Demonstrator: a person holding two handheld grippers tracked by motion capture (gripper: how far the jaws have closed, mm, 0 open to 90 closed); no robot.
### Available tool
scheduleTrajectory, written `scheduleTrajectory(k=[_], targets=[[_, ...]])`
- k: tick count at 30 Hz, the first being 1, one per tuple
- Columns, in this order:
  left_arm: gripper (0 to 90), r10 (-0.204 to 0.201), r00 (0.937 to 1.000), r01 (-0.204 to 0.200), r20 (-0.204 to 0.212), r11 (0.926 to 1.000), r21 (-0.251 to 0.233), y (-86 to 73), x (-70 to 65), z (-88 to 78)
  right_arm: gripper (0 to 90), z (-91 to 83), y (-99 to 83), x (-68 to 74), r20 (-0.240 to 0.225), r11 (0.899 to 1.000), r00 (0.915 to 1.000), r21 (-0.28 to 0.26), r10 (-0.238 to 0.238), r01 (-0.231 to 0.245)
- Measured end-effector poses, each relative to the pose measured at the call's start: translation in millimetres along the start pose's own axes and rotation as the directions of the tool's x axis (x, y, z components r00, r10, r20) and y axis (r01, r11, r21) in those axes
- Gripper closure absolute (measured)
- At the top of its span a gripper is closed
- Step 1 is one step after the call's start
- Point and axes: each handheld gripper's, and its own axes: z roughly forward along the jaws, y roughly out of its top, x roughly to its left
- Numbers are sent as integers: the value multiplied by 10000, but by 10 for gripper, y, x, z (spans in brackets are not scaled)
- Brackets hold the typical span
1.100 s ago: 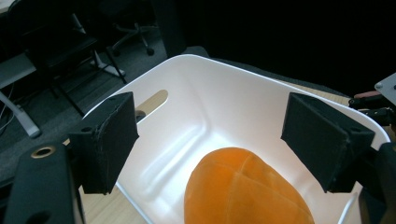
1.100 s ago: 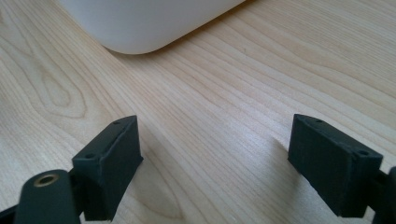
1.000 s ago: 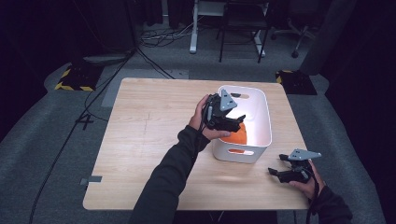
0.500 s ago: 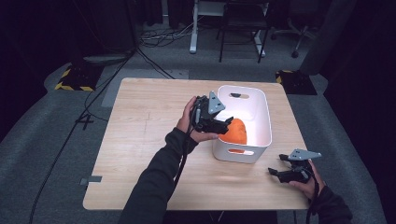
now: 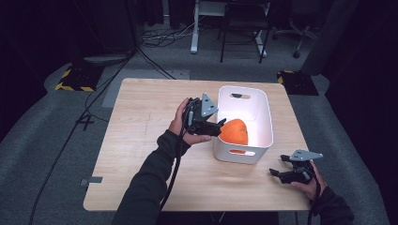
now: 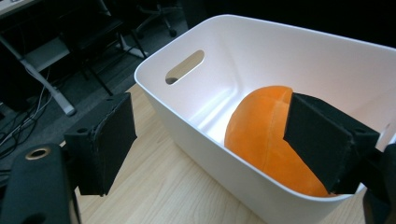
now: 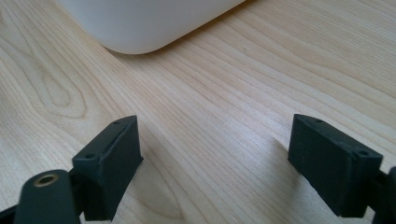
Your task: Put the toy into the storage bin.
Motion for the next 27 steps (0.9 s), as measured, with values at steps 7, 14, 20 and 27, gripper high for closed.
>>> scheduleTrajectory(k=[7,14,20,27], targets=[[167,-2,9999,5,-157,9998,203,-59,-5,-11,170,0,0,1,-2,10000,10000,-4,14,-14],[167,258,9988,-237,-406,9983,534,-129,-6,-26,171,1,0,2,7,10000,10000,-15,15,-15],[166,429,9974,-375,-582,9952,908,-214,-4,-43,171,1,0,1,14,10000,10000,-9,15,-15],[166,501,9956,-403,-790,9918,1214,-333,-3,-69,171,1,0,1,1,10000,10000,-9,15,-15]])
